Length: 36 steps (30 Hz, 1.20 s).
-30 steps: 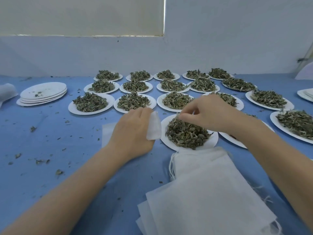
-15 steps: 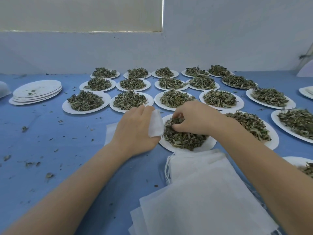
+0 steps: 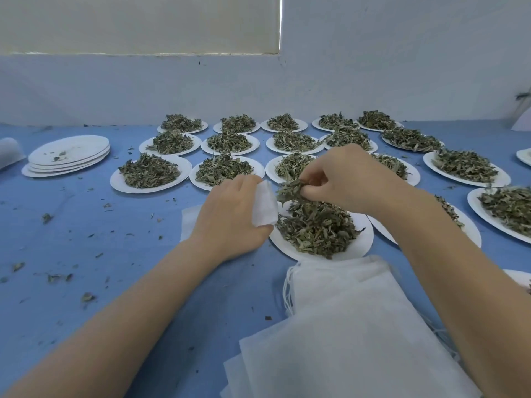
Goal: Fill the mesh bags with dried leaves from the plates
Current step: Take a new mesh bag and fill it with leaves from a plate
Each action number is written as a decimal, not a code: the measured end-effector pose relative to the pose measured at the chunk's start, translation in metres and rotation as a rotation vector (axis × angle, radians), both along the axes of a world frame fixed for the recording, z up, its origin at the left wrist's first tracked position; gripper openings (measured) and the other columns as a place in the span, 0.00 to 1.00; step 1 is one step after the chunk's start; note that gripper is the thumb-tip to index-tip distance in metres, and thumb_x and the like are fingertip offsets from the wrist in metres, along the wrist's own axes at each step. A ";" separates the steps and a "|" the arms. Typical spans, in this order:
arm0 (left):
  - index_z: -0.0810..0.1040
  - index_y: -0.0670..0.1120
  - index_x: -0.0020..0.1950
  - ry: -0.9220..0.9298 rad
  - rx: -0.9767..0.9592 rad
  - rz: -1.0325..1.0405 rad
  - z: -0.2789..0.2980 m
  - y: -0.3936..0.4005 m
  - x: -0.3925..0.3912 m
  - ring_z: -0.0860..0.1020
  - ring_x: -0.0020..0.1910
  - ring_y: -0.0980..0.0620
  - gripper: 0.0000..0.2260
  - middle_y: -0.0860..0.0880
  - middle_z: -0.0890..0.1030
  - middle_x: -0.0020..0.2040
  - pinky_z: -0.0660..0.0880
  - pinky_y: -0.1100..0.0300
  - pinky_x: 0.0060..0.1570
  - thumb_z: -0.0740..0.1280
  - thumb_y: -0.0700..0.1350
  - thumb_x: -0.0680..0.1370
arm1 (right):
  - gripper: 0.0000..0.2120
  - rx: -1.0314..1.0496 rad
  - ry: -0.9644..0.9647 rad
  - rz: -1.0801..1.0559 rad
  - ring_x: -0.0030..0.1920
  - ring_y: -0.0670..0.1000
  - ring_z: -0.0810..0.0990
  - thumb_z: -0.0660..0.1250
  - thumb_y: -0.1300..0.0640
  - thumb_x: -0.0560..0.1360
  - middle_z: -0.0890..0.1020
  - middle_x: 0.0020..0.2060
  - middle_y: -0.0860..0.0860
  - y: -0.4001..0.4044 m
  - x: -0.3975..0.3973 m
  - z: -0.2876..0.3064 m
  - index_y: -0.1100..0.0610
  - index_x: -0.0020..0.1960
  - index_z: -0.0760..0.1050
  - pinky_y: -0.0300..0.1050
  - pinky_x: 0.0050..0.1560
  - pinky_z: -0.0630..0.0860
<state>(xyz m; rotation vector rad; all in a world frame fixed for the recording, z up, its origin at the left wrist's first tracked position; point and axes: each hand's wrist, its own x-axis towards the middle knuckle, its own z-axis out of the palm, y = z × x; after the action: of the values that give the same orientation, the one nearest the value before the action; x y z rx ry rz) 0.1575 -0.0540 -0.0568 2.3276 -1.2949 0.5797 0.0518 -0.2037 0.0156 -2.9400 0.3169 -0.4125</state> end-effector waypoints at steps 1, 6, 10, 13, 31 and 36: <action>0.70 0.39 0.62 -0.007 -0.003 -0.003 0.001 -0.002 0.000 0.73 0.52 0.40 0.27 0.41 0.76 0.55 0.64 0.54 0.51 0.71 0.48 0.67 | 0.06 -0.040 0.017 0.002 0.34 0.42 0.74 0.66 0.54 0.74 0.77 0.32 0.42 0.003 0.000 0.001 0.51 0.46 0.82 0.35 0.33 0.70; 0.71 0.40 0.60 -0.073 0.076 -0.013 0.002 -0.014 -0.001 0.73 0.51 0.41 0.24 0.43 0.76 0.54 0.67 0.50 0.52 0.69 0.50 0.68 | 0.07 -0.192 0.049 0.044 0.39 0.50 0.75 0.63 0.55 0.74 0.80 0.38 0.49 0.019 0.003 0.001 0.51 0.46 0.80 0.43 0.40 0.75; 0.73 0.38 0.57 -0.031 0.011 -0.032 -0.001 -0.016 -0.006 0.75 0.48 0.40 0.21 0.42 0.77 0.50 0.69 0.48 0.49 0.69 0.47 0.68 | 0.07 -0.113 0.030 0.088 0.42 0.47 0.75 0.66 0.54 0.73 0.79 0.38 0.45 0.017 0.005 -0.002 0.49 0.49 0.81 0.47 0.47 0.77; 0.75 0.36 0.54 0.028 -0.115 -0.053 -0.002 -0.015 -0.011 0.76 0.44 0.38 0.20 0.40 0.78 0.45 0.70 0.50 0.44 0.72 0.43 0.66 | 0.07 0.153 -0.076 0.112 0.38 0.42 0.76 0.72 0.58 0.70 0.80 0.36 0.45 0.014 0.007 -0.011 0.51 0.45 0.77 0.41 0.48 0.75; 0.73 0.47 0.58 0.276 -0.372 -0.095 -0.004 -0.013 -0.002 0.74 0.50 0.52 0.19 0.51 0.78 0.52 0.70 0.57 0.49 0.72 0.47 0.70 | 0.17 0.630 -0.027 0.102 0.44 0.42 0.83 0.68 0.58 0.73 0.81 0.47 0.42 0.004 0.001 -0.013 0.47 0.61 0.76 0.38 0.49 0.78; 0.74 0.44 0.58 0.163 -0.345 -0.081 -0.005 -0.013 -0.003 0.74 0.48 0.49 0.20 0.49 0.78 0.50 0.65 0.64 0.44 0.72 0.45 0.68 | 0.10 0.645 -0.169 0.129 0.37 0.44 0.84 0.73 0.62 0.69 0.85 0.38 0.48 0.008 0.002 -0.011 0.56 0.50 0.83 0.33 0.45 0.78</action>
<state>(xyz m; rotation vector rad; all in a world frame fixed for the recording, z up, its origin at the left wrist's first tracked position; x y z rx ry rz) 0.1543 -0.0672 -0.0618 1.9867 -1.1109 0.5278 0.0534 -0.1959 0.0045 -2.2654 0.1893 -0.4369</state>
